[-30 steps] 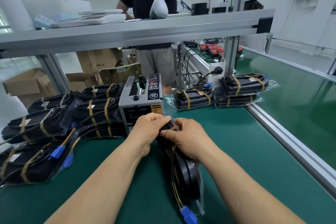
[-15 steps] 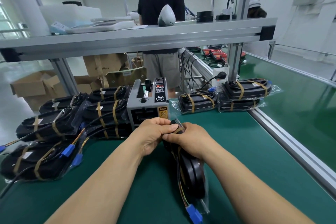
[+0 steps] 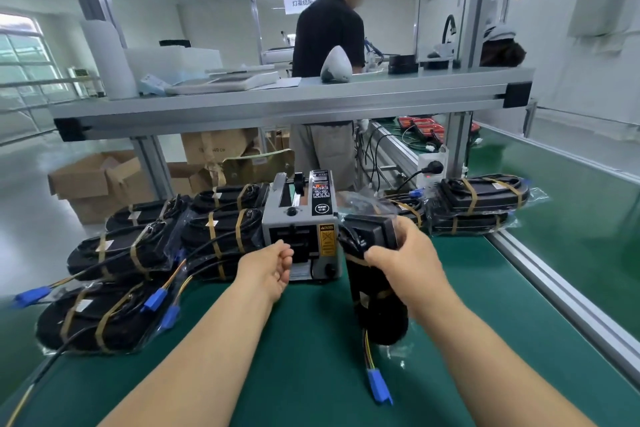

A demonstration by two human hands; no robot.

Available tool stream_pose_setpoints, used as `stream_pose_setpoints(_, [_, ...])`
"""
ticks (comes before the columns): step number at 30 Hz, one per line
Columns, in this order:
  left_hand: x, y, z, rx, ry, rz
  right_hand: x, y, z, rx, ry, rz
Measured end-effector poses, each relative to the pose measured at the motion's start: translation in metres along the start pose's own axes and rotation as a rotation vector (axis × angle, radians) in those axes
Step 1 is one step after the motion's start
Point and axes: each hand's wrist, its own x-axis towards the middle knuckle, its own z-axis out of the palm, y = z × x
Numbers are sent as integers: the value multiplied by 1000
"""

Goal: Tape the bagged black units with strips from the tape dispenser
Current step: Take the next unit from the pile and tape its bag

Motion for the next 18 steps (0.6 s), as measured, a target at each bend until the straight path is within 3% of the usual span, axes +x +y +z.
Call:
stream_pose_setpoints(6, [8,-1,9,-69,18,-78,-41,28,1,82,85,-171])
stream_pose_setpoints(18, [8,-1,30,-205,168,11,-53,16,-1,117,243,-192])
